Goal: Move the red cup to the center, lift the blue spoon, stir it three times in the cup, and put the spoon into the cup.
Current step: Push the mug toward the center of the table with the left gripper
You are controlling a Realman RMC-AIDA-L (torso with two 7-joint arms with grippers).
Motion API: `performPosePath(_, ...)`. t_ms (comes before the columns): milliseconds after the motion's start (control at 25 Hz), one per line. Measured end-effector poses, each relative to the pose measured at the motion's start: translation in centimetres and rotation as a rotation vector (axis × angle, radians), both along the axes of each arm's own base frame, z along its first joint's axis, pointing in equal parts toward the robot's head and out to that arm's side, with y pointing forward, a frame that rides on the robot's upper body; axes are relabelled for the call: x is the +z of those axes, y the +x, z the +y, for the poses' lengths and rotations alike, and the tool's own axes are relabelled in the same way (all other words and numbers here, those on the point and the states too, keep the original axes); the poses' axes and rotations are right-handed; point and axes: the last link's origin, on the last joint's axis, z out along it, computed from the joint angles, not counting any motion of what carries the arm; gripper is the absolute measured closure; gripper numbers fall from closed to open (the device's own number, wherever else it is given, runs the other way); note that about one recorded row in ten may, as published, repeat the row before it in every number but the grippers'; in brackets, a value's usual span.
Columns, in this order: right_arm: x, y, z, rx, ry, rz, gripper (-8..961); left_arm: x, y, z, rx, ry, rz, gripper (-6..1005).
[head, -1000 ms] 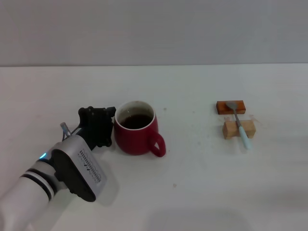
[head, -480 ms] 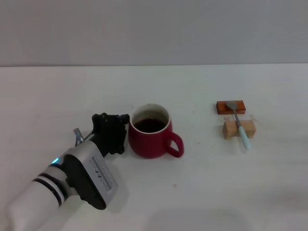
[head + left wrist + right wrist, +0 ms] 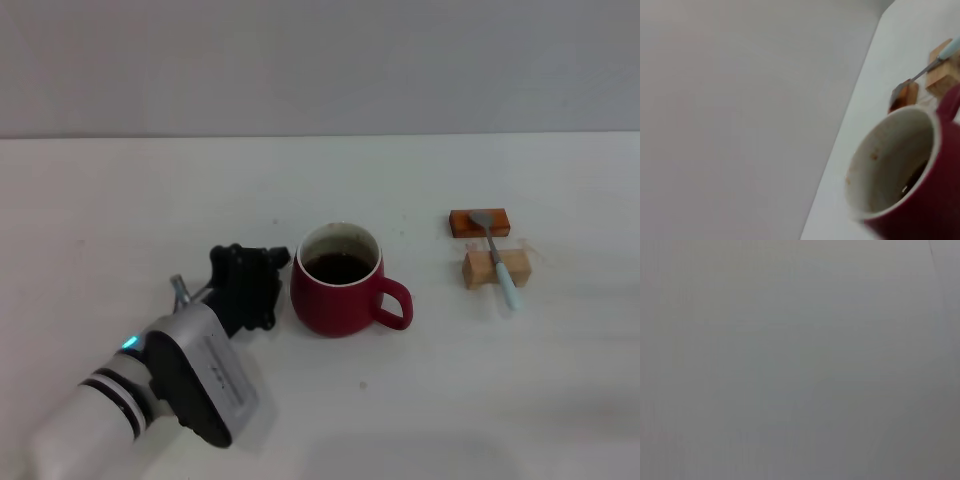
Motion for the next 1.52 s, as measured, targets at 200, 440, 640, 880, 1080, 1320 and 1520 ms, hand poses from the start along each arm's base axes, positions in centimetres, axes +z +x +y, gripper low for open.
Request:
performPosePath(200,-0.1,0.0,-0.2,-0.015,-0.004,-0.024,120,2.8,-1.3,1.6,0.15,0.142,-0.156,985)
performPosePath(440,-0.8,-0.5,-0.5,-0.027,-0.023,-0.075,119,10.4,-6.2,2.4,0.45,0.452,-0.781,985)
performPosePath(640,-0.9,-0.4,-0.6,-0.032,-0.027,-0.07,119,14.0,-9.3,1.0,0.518,0.6,-1.061,984)
performPosePath(880,-0.8,-0.3,-0.6,-0.033,-0.026,-0.069,120,15.1,-10.1,0.2,0.51,0.643,-1.09,983)
performPosePath(1080,-0.8,-0.5,-0.5,-0.026,-0.022,-0.065,120,15.3,-10.1,0.0,0.49,0.65,-1.122,982)
performPosePath(1320,-1.2,-1.0,-1.1,-0.011,-0.028,-0.043,120,15.4,-10.4,0.1,0.511,0.645,-1.163,797)
performPosePath(1520,-1.6,-1.5,-2.2,0.0,-0.033,-0.015,119,15.4,-10.6,0.1,0.52,0.646,-1.154,518)
